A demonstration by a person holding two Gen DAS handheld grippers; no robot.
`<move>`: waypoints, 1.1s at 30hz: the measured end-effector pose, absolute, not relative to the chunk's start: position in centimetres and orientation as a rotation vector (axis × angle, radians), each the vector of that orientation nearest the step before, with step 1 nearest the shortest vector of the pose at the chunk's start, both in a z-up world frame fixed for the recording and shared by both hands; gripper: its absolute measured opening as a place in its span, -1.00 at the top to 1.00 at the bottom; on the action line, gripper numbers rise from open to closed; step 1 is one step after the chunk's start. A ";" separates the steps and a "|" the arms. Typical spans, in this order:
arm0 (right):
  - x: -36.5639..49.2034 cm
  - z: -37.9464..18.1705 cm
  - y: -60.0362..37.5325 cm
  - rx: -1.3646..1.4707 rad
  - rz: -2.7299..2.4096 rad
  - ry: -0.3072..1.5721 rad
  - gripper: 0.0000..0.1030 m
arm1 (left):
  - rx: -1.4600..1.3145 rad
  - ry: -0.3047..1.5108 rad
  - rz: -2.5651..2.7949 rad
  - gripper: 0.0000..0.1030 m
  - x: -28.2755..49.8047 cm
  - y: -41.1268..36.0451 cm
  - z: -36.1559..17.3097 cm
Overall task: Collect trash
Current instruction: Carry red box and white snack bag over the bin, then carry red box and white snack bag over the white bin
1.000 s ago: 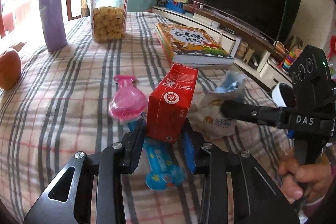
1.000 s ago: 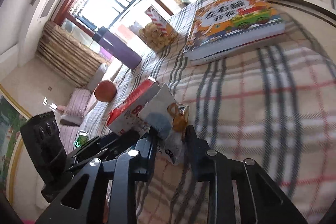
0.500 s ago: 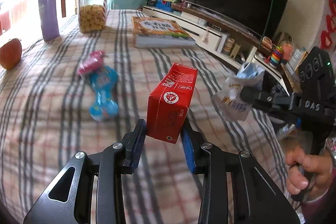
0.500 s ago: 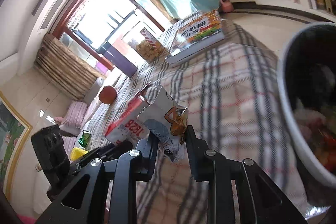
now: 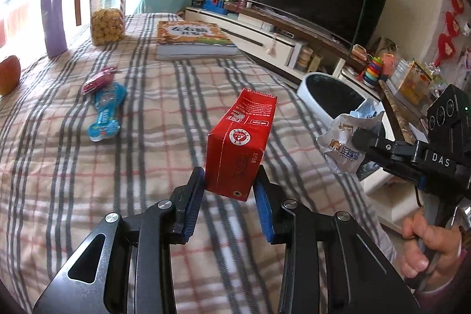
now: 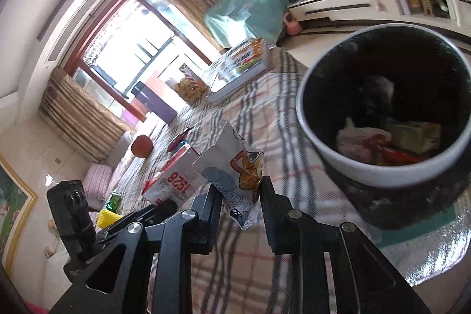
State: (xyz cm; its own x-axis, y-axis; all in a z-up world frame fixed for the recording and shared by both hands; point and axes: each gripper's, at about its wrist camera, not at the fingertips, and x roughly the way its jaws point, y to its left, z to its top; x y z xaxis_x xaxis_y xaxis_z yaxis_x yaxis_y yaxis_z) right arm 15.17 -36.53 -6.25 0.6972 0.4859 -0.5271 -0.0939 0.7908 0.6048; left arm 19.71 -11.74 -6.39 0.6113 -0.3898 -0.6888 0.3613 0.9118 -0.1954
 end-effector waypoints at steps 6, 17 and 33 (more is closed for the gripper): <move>13.7 -6.3 -37.8 0.592 0.330 0.719 0.50 | -0.024 0.805 -0.454 0.37 19.1 -13.2 -6.2; 12.3 -6.0 -39.6 0.604 0.290 0.691 0.50 | 0.008 0.795 -0.482 0.37 18.6 -15.2 -5.6; 11.3 -5.4 -43.1 0.607 0.221 0.650 0.50 | 0.058 0.772 -0.555 0.37 18.3 -19.5 -4.3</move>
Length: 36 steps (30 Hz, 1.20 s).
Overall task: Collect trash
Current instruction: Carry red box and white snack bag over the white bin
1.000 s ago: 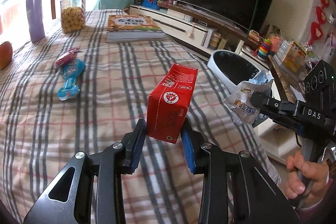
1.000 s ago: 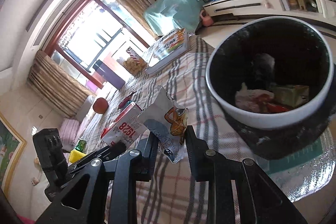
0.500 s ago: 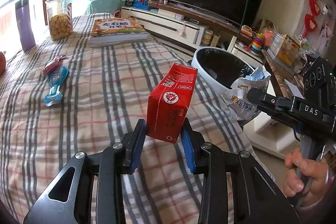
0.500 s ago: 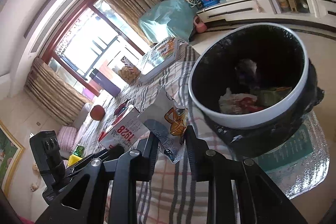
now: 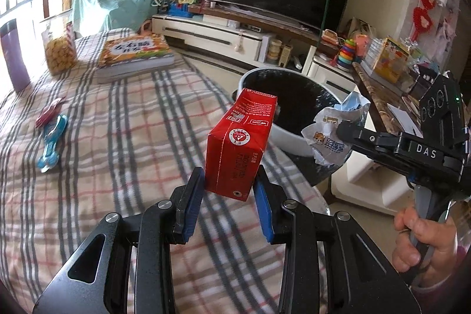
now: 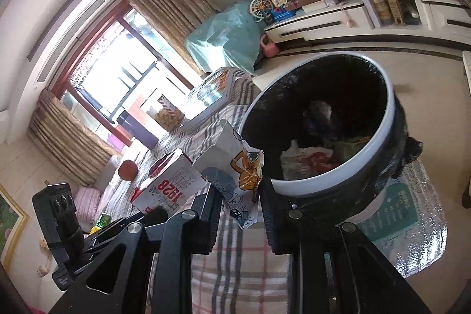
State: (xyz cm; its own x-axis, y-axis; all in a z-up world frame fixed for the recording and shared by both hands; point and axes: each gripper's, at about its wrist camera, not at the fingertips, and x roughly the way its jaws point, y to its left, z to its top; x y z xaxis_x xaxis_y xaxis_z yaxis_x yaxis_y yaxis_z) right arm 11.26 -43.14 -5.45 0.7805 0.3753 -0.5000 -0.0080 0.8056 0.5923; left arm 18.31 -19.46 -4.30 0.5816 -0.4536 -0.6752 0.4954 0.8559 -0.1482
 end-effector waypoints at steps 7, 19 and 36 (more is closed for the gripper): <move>10.9 -5.2 -44.6 0.609 0.187 0.634 0.50 | 0.080 0.760 -0.582 0.37 18.5 -21.6 -3.6; 11.5 -4.3 -46.5 0.594 0.138 0.617 0.49 | 0.112 0.758 -0.603 0.37 19.7 -24.6 -3.2; 14.0 -3.8 -47.9 0.543 0.092 0.637 0.49 | 0.131 0.766 -0.611 0.37 22.0 -28.0 -2.8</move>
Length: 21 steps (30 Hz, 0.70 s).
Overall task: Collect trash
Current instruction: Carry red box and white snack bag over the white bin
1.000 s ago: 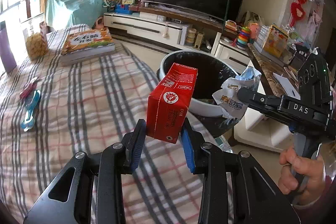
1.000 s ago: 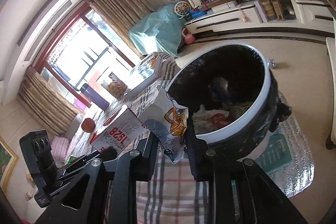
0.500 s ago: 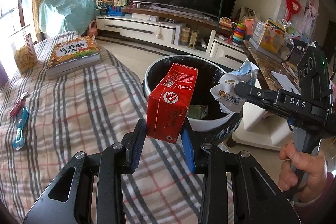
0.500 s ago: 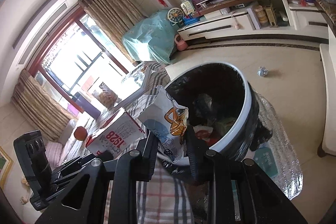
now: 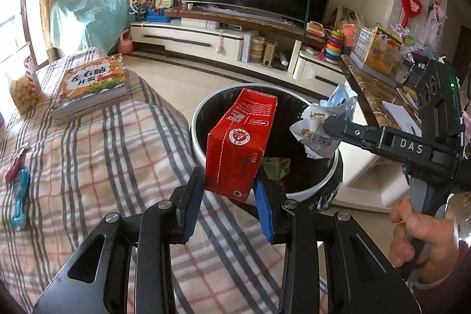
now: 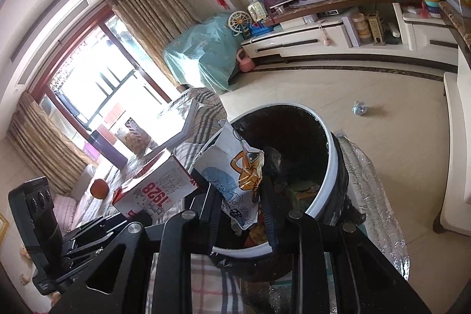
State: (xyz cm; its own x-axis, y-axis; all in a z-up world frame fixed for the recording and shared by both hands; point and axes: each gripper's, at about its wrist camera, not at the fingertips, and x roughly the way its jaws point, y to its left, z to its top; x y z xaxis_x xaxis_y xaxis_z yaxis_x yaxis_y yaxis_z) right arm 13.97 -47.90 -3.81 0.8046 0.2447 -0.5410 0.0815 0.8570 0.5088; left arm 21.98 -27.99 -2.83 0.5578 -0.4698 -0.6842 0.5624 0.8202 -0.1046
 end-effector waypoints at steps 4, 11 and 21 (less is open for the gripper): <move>14.5 -3.9 -47.8 0.527 0.084 0.651 0.49 | 0.137 0.764 -0.610 0.37 22.5 -28.5 -2.6; 15.4 -3.8 -47.8 0.512 0.076 0.669 0.48 | 0.143 0.770 -0.606 0.37 23.6 -29.4 -2.6; 15.9 -3.5 -47.8 0.496 0.066 0.676 0.47 | 0.155 0.773 -0.605 0.37 24.2 -30.1 -2.7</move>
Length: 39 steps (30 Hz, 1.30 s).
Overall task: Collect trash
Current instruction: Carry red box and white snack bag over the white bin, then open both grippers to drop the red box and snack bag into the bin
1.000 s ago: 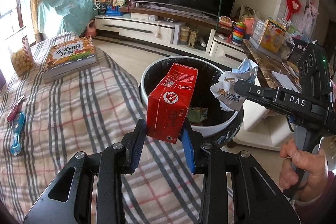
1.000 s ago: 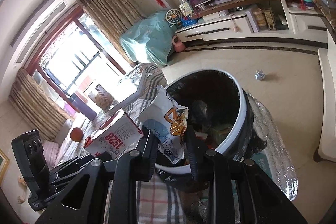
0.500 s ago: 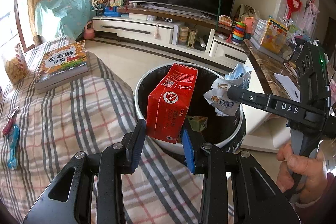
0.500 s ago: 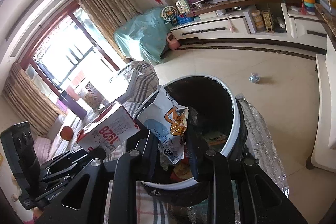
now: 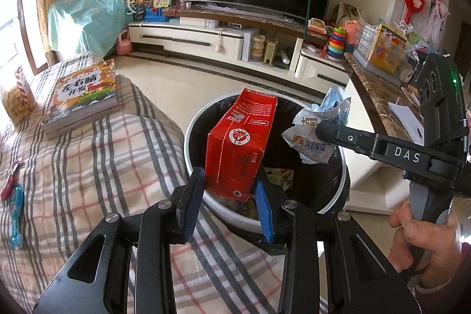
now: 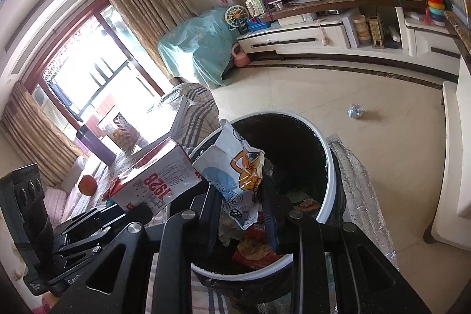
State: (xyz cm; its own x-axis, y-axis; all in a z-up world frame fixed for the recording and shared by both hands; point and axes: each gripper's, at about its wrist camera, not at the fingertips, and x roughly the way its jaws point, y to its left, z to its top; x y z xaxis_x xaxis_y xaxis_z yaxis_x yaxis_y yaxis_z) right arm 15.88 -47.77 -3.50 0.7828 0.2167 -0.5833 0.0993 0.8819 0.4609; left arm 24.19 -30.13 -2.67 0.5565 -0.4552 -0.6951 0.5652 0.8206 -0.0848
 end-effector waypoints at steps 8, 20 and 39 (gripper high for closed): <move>16.6 -3.5 -47.9 0.489 0.059 0.687 0.45 | 0.153 0.781 -0.603 0.36 24.6 -30.4 -2.7; 17.3 -3.5 -47.7 0.469 0.055 0.707 0.42 | 0.164 0.796 -0.609 0.36 24.9 -31.0 -3.1; 16.8 -3.7 -48.4 0.503 0.032 0.705 -0.43 | 0.084 0.824 -0.598 -0.08 24.5 -28.5 -3.3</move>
State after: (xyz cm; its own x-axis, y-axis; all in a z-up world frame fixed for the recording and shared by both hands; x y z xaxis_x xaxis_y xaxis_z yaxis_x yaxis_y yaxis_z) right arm 16.85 -48.44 -3.66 0.7661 0.1949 -0.6124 0.1378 0.8809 0.4527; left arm 24.49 -28.52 -3.29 0.5255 -0.4679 -0.7106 0.5310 0.8329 -0.1557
